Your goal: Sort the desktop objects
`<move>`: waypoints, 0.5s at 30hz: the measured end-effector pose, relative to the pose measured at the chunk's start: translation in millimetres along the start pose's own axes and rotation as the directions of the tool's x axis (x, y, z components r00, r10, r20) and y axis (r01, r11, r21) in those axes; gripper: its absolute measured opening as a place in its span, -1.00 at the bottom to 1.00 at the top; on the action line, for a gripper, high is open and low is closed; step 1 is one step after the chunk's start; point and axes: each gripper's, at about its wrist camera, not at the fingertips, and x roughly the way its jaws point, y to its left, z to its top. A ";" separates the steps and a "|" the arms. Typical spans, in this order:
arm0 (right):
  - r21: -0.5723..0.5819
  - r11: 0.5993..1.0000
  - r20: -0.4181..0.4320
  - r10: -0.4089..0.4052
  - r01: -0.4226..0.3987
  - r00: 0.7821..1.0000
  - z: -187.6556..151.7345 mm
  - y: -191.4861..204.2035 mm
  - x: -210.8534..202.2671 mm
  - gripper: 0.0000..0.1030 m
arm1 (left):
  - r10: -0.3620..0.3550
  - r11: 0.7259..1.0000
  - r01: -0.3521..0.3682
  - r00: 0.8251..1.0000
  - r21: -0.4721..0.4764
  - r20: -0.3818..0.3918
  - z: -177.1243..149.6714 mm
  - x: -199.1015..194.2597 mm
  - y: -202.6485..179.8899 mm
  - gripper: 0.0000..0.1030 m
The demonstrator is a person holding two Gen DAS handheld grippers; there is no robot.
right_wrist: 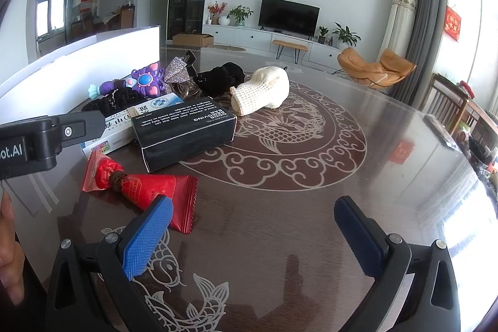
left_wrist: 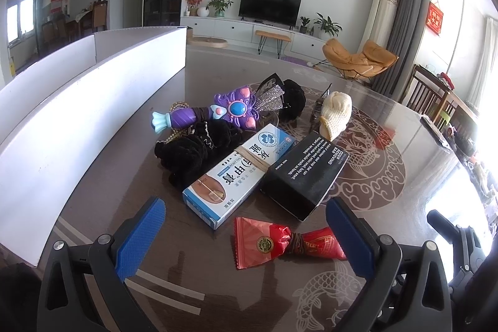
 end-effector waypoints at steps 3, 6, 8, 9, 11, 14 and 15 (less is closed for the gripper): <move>0.000 1.000 0.000 0.000 0.000 1.000 -0.1 0.0 -0.1 1.00 | -0.002 1.000 0.002 1.000 0.002 -0.003 -0.4 0.7 -0.1 1.00; -0.001 1.000 -0.001 0.002 -0.002 1.000 0.0 0.2 -0.1 1.00 | -0.003 1.000 0.003 1.000 0.002 -0.005 -0.7 1.0 0.2 1.00; -0.001 1.000 0.000 0.001 -0.001 1.000 0.0 0.2 -0.1 1.00 | -0.004 1.000 0.004 1.000 0.001 -0.005 -0.8 0.9 0.5 1.00; -0.001 1.000 0.000 0.001 -0.001 1.000 0.0 0.2 -0.1 1.00 | -0.004 1.000 0.004 1.000 0.001 -0.005 -0.8 1.0 0.5 1.00; -0.001 1.000 0.000 0.001 -0.001 1.000 0.0 0.2 -0.1 1.00 | -0.004 1.000 0.004 1.000 0.001 -0.006 -0.5 1.3 0.4 1.00; -0.001 1.000 0.000 0.001 -0.001 1.000 0.0 0.2 -0.1 1.00 | -0.004 1.000 0.004 1.000 0.001 -0.006 -0.6 1.3 0.4 1.00; 0.000 1.000 -0.001 0.001 -0.001 1.000 0.0 0.2 -0.1 1.00 | -0.003 1.000 0.003 1.000 0.001 -0.006 -0.7 1.5 0.2 1.00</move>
